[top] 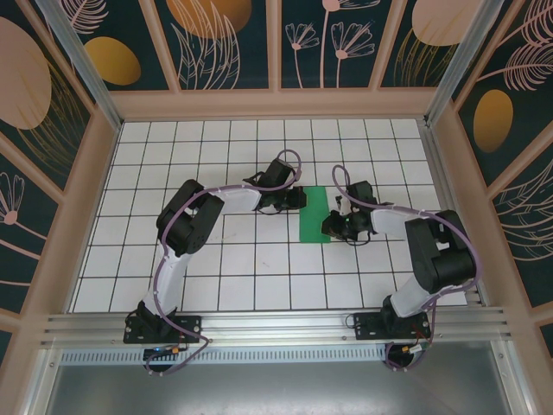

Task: Fold a paper plane with a square sheet of paper (pick it up from the middle)
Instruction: First fold the square sheet of paper in half at the center of the table.

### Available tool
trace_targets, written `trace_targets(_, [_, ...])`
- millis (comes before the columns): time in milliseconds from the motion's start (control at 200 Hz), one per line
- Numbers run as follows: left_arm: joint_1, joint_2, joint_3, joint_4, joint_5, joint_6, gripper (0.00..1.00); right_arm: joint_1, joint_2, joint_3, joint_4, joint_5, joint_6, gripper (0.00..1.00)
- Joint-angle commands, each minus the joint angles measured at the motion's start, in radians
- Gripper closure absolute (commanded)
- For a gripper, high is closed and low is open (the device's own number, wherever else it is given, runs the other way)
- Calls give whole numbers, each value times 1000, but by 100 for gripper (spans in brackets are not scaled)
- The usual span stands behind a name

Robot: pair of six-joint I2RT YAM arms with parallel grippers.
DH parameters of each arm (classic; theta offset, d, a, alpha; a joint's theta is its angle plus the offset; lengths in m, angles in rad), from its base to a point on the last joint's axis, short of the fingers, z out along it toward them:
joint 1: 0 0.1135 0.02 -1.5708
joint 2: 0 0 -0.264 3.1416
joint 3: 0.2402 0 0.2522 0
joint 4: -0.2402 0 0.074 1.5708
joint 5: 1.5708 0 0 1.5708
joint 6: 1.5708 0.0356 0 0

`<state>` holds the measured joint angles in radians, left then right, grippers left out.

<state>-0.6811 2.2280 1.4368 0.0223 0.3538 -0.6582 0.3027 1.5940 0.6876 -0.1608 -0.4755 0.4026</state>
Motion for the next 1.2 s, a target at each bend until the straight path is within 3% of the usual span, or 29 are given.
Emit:
trace_targets(0, [15, 122, -44, -142, -164, 21, 91, 0, -22, -32, -102, 53, 12, 85])
trace_targets(205, [16, 122, -42, -142, -162, 21, 91, 3, -91, -19, -127, -24, 17, 85])
trace_targets(465, [15, 121, -41, -140, -159, 22, 91, 6, -59, -79, -145, 36, 25, 85])
trace_targets(721, [16, 125, -41, -137, -154, 23, 91, 5, -178, 85, -128, 38, 43, 85])
trace_targets(911, [15, 125, -41, -142, -153, 26, 91, -16, -72, 178, -9, 96, 80, 84])
trace_targets(1196, [16, 128, -36, -150, -148, 31, 91, -22, 141, 293, 105, 84, 108, 86])
